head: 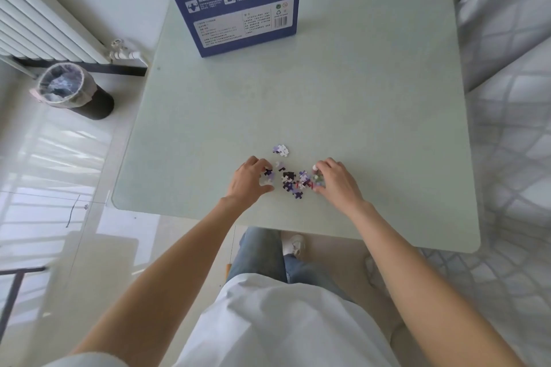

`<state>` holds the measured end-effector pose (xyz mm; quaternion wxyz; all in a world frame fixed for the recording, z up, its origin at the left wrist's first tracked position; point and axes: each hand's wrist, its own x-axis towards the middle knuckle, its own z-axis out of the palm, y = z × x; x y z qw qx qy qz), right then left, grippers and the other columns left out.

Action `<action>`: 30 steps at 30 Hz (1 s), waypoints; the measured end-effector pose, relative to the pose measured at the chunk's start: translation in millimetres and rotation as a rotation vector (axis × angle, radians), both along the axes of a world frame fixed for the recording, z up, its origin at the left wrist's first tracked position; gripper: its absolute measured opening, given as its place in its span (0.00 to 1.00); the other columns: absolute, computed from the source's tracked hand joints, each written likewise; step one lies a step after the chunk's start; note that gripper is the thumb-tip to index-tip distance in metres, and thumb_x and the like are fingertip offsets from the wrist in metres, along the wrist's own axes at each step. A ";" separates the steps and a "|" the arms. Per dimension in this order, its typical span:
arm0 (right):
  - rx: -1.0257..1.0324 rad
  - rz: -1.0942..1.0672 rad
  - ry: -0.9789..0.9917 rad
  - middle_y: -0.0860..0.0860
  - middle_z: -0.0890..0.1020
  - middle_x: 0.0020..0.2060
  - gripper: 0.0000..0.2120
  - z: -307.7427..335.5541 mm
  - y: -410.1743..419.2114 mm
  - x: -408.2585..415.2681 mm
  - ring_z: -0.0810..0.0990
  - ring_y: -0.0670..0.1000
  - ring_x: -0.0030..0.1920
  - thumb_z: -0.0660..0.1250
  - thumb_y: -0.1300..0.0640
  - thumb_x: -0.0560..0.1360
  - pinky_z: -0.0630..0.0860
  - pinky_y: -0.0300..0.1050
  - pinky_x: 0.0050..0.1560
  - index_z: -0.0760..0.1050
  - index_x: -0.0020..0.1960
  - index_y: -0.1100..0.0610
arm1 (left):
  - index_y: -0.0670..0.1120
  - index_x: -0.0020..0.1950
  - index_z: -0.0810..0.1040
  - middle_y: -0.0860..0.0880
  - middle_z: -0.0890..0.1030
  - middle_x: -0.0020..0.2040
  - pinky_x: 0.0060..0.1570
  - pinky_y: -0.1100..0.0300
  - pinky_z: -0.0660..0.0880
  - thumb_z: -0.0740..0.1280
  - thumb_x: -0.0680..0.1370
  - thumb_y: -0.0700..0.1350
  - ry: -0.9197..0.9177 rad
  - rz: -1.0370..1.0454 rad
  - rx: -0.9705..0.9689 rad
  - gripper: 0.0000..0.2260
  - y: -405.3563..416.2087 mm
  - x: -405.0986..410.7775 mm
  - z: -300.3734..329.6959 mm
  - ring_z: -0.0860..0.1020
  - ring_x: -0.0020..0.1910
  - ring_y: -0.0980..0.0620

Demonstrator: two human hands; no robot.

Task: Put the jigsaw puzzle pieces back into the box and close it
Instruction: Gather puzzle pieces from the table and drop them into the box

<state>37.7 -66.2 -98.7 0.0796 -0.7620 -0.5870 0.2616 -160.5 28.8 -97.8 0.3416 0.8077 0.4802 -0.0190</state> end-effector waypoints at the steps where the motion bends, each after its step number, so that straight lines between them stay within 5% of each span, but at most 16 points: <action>1: -0.017 0.010 -0.009 0.53 0.74 0.55 0.17 0.7 1.7 0.6 0.72 0.54 0.54 0.71 0.59 0.71 0.74 0.45 0.49 0.72 0.58 0.58 | 0.45 0.58 0.75 0.46 0.75 0.55 0.50 0.57 0.74 0.76 0.68 0.44 0.010 -0.001 -0.007 0.20 0.8 1.4 0.2 0.77 0.48 0.47; 12: -0.068 -0.020 0.087 0.57 0.73 0.56 0.24 -0.2 15.8 -15.0 0.75 0.56 0.56 0.70 0.60 0.71 0.72 0.47 0.56 0.67 0.65 0.60 | 0.45 0.62 0.74 0.46 0.76 0.54 0.47 0.61 0.73 0.71 0.71 0.38 0.042 -0.027 -0.055 0.20 7.9 10.1 5.0 0.76 0.42 0.52; 17: -0.018 -0.089 0.204 0.57 0.68 0.60 0.30 -1.5 17.6 -38.8 0.71 0.58 0.58 0.69 0.58 0.70 0.69 0.44 0.56 0.63 0.70 0.61 | 0.45 0.67 0.69 0.44 0.73 0.57 0.52 0.55 0.74 0.69 0.70 0.38 0.038 -0.021 -0.096 0.25 -2.6 19.8 2.9 0.77 0.52 0.45; 20: -0.052 0.079 0.003 0.56 0.64 0.62 0.37 -2.7 11.4 -39.4 0.65 0.58 0.59 0.74 0.51 0.67 0.71 0.47 0.57 0.62 0.70 0.58 | 0.45 0.69 0.67 0.44 0.70 0.61 0.55 0.59 0.69 0.72 0.70 0.42 0.047 -0.086 -0.081 0.29 -6.3 15.5 0.8 0.73 0.57 0.46; 30: 0.036 0.056 0.124 0.54 0.74 0.51 0.20 -5.5 17.2 -32.2 0.73 0.57 0.51 0.75 0.57 0.67 0.72 0.48 0.47 0.75 0.57 0.59 | 0.45 0.54 0.78 0.45 0.76 0.50 0.44 0.61 0.67 0.74 0.70 0.46 0.030 -0.098 -0.043 0.15 -6.4 20.4 -1.4 0.76 0.48 0.44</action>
